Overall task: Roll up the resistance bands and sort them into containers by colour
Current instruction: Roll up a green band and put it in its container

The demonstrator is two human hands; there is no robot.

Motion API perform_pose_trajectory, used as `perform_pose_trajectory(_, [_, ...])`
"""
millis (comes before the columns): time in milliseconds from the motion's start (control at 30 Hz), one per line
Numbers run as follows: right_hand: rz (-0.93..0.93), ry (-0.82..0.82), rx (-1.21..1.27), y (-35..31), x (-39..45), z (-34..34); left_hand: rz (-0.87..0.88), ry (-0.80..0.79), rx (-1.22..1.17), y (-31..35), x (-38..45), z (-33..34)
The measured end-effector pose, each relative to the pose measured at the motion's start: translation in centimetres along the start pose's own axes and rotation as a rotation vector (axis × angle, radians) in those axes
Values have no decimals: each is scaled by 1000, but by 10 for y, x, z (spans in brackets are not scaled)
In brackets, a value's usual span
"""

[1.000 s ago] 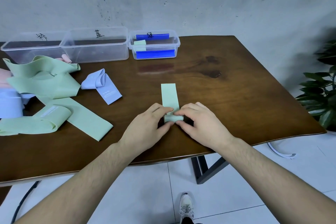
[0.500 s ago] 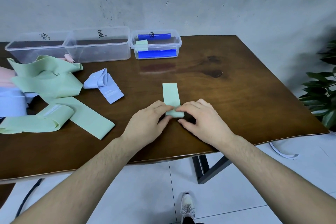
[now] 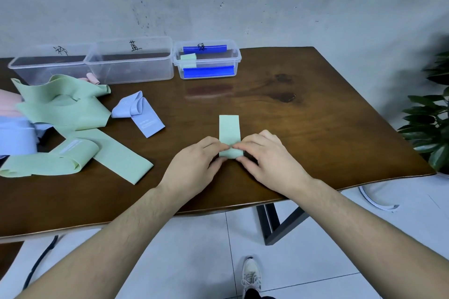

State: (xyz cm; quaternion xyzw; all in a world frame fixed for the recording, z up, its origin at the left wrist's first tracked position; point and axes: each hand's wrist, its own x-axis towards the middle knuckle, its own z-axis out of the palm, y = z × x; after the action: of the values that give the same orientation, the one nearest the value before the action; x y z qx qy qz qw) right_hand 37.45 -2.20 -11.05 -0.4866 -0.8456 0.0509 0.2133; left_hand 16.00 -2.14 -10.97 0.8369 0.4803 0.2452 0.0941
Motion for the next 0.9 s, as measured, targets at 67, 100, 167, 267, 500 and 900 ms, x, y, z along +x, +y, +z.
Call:
perform_pose_trajectory(67, [-18,8,4,-5,-10,0,35,11,9,3,-12,0])
perform_pose_trajectory(100, [-25,15,12,-7,-16,0,52,20,7,4,-17,0])
perform_pose_trajectory(167, [-32,26,32,-12,-27,1,72,37,-11,8,-26,0])
perform_pose_trajectory(267, [-19,27,80,-18,-37,0,80,44,-17,15,-36,-5])
perform_pose_trajectory(500, [-2,5,84,-19,-37,0,68,16,-16,15,-42,-6])
perform_pose_trajectory(900, [-23,-26,120,-17,-26,-6,30,36,-31,18,-38,-6])
